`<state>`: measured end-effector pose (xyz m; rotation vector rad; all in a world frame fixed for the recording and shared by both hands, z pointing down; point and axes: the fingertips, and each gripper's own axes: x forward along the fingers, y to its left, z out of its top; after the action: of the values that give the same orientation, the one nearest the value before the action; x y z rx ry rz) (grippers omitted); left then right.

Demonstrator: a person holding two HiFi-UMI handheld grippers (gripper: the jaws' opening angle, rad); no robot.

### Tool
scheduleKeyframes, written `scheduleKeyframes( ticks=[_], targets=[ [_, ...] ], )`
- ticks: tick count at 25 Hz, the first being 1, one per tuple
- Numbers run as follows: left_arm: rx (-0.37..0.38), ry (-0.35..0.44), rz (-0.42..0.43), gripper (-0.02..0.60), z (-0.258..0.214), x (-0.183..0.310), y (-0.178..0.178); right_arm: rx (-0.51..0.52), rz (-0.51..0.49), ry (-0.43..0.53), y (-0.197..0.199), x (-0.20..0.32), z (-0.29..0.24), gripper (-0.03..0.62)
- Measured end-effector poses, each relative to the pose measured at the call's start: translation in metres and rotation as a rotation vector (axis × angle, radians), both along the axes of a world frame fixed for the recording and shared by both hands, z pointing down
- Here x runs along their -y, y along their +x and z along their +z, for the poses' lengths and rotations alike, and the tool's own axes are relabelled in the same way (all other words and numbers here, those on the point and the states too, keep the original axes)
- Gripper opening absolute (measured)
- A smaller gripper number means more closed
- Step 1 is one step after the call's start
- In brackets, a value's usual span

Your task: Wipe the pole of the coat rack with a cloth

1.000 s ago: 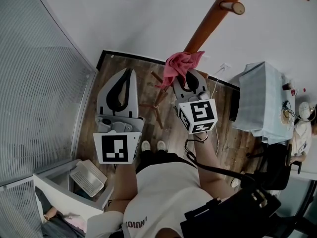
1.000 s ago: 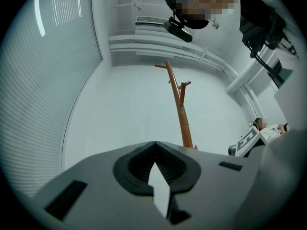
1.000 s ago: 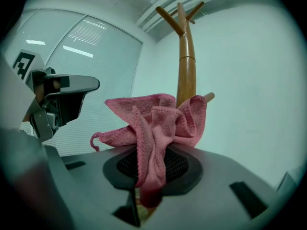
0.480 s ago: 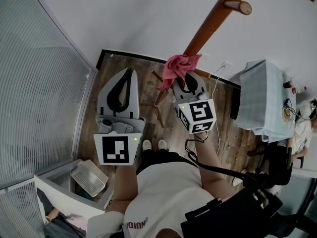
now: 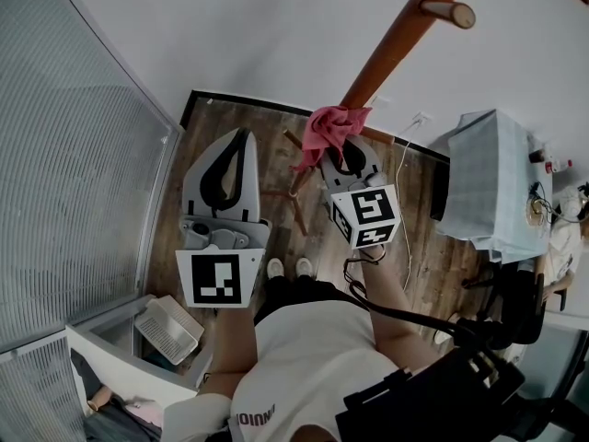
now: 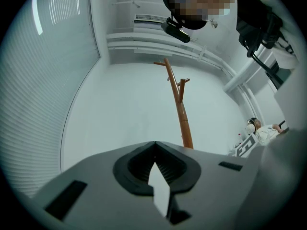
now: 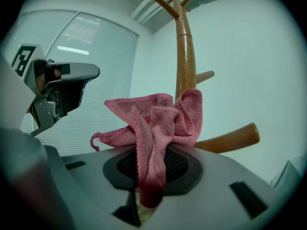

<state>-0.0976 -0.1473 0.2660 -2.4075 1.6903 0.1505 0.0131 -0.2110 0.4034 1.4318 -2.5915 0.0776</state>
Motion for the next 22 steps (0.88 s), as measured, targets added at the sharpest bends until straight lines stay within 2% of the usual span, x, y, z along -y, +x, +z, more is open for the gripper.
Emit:
scheduleKeyframes(
  ticks=[6, 22],
  targets=[
    [0.007, -0.01, -0.003, 0.014, 0.003, 0.001, 0.002, 0.033, -0.006, -0.036, 0.002, 0.001, 0.008, 0.094],
    [-0.003, -0.023, -0.009, 0.012, 0.007, 0.002, 0.002, 0.029, -0.011, -0.083, 0.003, 0.002, 0.026, 0.094]
  ],
)
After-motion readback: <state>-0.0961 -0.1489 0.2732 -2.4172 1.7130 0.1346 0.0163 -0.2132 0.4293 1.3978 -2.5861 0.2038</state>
